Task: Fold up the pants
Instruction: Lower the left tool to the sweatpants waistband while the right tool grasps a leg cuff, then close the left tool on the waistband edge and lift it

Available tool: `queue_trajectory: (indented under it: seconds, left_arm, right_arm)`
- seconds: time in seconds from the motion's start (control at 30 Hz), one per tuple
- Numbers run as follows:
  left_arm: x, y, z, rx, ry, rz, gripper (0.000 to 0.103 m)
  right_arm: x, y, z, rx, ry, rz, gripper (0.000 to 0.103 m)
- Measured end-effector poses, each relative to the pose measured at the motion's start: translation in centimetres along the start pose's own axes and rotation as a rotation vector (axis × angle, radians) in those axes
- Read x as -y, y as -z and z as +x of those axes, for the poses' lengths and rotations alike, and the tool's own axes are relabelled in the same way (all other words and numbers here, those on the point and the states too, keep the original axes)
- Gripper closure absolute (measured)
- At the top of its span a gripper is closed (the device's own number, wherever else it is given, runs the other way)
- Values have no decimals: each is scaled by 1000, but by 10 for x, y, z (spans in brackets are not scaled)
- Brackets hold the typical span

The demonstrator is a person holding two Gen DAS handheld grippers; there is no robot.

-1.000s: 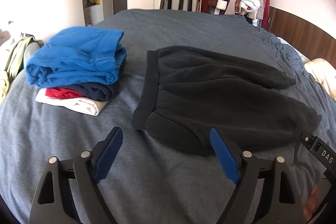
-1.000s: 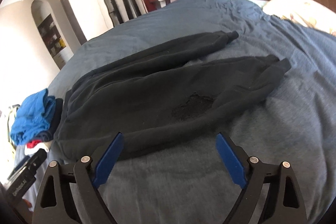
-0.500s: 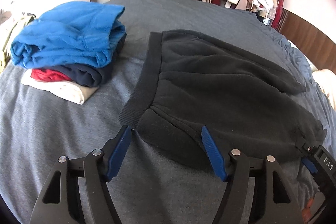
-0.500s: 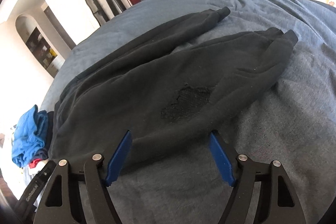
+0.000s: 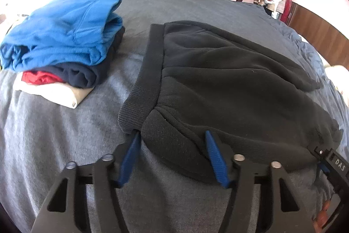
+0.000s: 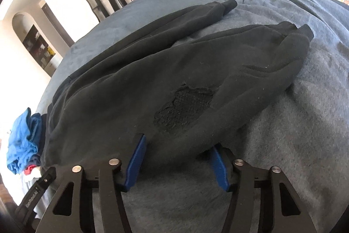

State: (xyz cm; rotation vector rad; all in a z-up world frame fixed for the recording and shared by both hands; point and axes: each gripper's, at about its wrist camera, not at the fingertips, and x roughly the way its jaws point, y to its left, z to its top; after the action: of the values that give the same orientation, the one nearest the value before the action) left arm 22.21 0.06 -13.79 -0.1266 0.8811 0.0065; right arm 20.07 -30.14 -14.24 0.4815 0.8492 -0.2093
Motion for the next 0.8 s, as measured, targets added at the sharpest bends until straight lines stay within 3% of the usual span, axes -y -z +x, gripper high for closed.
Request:
queue_trajectory:
  seconds: [0.13,0.3,0.8]
  left_arm:
    - [6,-1,-4,18,-41,52,68]
    - [1,-5,-9,23,-22,49,80]
    - [-6,-29,-28,54,23,-10,86]
  right_arm:
    - [1,-2,0,0,5,-10,59]
    - [-1,-9,-7,27,15,-57,78]
    - [-25,-40,-42,137,-13,-115,87]
